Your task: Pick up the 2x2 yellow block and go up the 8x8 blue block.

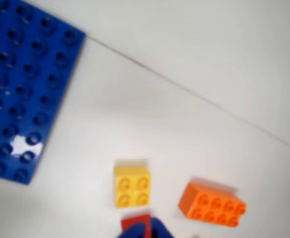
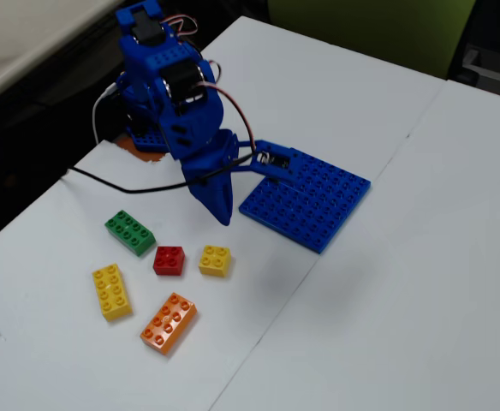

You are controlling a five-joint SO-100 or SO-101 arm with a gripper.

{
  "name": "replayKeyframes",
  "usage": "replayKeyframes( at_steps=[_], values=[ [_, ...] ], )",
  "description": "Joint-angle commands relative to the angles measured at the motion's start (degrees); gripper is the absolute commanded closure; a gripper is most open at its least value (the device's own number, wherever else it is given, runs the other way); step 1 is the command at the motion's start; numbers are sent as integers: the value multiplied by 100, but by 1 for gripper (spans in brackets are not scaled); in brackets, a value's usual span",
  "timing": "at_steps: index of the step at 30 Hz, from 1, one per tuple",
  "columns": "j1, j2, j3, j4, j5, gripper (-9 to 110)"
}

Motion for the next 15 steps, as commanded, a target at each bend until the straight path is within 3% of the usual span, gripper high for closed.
replayKeyframes(
  at_steps=[1, 15],
  values=[
    [123, -105, -237, -141, -62, 100],
    [352, -677, -176, -44, -756, 84]
  ],
)
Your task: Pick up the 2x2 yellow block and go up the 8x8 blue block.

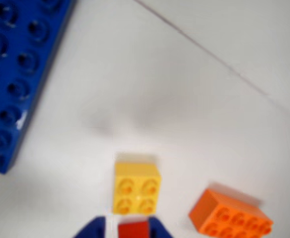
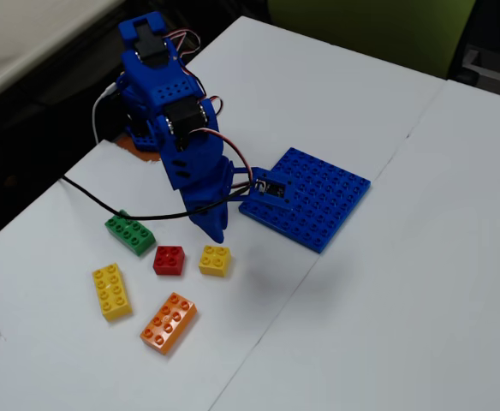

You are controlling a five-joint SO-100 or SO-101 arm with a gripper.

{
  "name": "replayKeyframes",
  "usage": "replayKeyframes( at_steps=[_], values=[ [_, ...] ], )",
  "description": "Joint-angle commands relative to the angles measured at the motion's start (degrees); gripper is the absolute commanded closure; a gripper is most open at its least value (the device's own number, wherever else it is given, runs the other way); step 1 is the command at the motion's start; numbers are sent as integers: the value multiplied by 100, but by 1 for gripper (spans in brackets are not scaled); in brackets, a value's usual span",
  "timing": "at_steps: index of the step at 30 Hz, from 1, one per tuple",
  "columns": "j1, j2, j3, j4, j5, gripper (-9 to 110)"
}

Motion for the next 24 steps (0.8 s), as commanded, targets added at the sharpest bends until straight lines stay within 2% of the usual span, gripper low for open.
replayKeyframes(
  at_steps=[1, 24],
  values=[
    [88, 18, -158, 26, -70, 83],
    [466, -738, -650, -396, 141, 78]
  ],
)
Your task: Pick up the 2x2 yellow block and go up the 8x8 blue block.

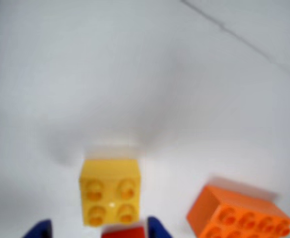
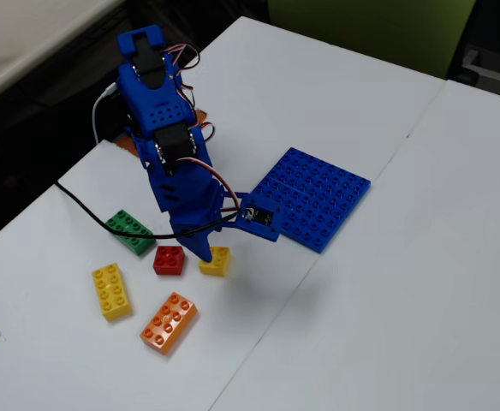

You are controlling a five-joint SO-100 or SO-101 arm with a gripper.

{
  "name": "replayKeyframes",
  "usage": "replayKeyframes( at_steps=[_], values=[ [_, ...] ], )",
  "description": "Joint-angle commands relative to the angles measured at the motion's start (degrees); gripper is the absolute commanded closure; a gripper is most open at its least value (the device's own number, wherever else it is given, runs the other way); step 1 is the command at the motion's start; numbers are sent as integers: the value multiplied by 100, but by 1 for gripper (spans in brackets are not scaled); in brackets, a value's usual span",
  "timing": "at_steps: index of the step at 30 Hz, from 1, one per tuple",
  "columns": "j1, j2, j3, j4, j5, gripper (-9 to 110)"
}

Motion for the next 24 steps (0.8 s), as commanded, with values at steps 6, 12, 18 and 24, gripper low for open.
replayKeyframes(
  at_steps=[6, 12, 18, 24],
  values=[
    [79, -202, -281, -290, -35, 77],
    [97, -387, -281, -387, -70, 77],
    [132, -510, -281, -439, -114, 77],
    [149, -624, -281, -448, -149, 79]
  ],
)
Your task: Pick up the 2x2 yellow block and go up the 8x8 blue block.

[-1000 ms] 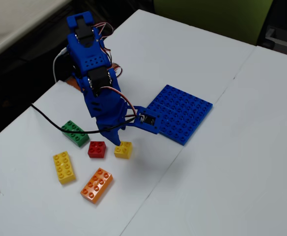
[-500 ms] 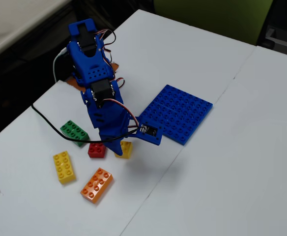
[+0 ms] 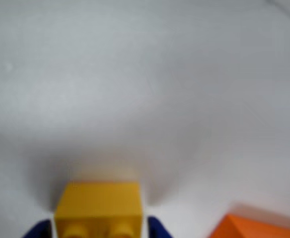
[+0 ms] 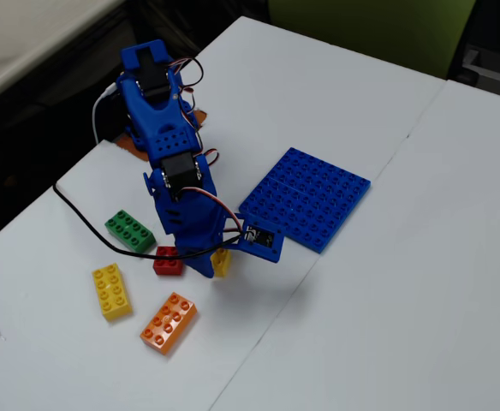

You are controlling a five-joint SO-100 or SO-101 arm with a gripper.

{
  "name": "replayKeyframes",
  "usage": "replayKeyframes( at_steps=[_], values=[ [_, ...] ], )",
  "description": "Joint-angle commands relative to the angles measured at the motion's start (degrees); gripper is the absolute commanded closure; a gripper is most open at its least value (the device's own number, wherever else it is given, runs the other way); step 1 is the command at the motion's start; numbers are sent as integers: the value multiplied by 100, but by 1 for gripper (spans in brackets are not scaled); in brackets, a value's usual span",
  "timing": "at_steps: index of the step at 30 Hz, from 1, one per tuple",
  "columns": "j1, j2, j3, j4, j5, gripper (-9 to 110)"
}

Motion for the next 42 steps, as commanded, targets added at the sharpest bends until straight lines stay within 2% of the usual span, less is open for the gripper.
replayKeyframes(
  at_steps=[1, 6, 8, 19, 23, 35, 42],
  values=[
    [70, 53, -255, -44, -26, 81],
    [62, 44, -237, -35, 62, 100],
    [26, 53, -237, -26, 185, 101],
    [-211, 896, -264, 571, 1090, 101],
    [-308, 1257, -624, 1125, 1389, 101],
    [-1055, 2760, -721, 2268, 2874, 101],
    [-1670, 3023, -721, 2461, 4175, 101]
  ],
)
